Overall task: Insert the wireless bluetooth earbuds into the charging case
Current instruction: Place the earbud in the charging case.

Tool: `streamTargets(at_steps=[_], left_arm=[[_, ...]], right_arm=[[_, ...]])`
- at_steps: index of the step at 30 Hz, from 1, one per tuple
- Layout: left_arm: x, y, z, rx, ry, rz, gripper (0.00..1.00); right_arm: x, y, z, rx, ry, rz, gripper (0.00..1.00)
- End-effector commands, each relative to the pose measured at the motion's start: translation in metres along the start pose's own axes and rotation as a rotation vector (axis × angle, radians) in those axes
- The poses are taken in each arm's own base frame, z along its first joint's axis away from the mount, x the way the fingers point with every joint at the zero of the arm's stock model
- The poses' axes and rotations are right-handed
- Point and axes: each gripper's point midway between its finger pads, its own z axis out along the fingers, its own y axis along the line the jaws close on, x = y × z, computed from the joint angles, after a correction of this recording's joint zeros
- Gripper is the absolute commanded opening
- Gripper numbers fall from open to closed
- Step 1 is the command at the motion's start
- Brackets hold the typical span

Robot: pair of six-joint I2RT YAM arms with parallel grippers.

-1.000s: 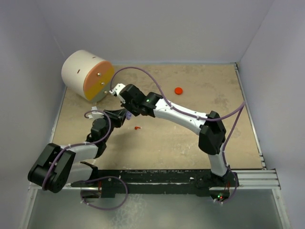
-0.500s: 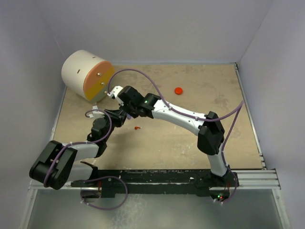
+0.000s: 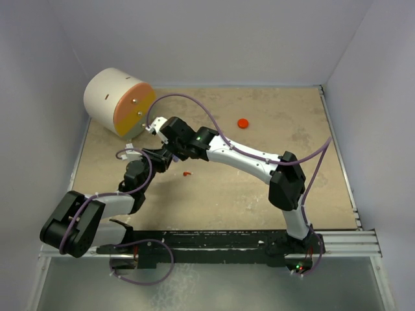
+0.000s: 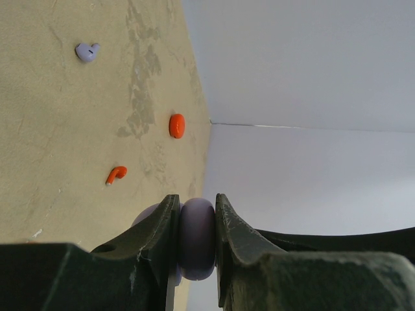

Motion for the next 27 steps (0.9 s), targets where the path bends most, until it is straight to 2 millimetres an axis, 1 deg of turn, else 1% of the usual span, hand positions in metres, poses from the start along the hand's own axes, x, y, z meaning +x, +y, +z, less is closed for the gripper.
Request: streamTargets(at_steps=[1, 14, 23, 27], left_arm=[[-0.002, -0.031, 0.002, 0.104, 0.001, 0.016, 0.00], [-0.001, -0.032, 0.001, 0.107, 0.004, 0.042, 0.00], [-0.002, -0.035, 0.006, 0.092, -0.002, 0.098, 0.00], [-0.005, -0.035, 0.007, 0.064, -0.011, 0.145, 0.00]], right_arm=[[-0.003, 0.002, -0.001, -0.003, -0.007, -0.018, 0.00], [0.004, 0.004, 0.003, -0.007, 0.010, -0.024, 0.00], [0.012, 0.009, -0.002, -0.035, 0.035, -0.005, 0.00], [0.012, 0.008, -0.006, -0.033, 0.031, 0.011, 0.00]])
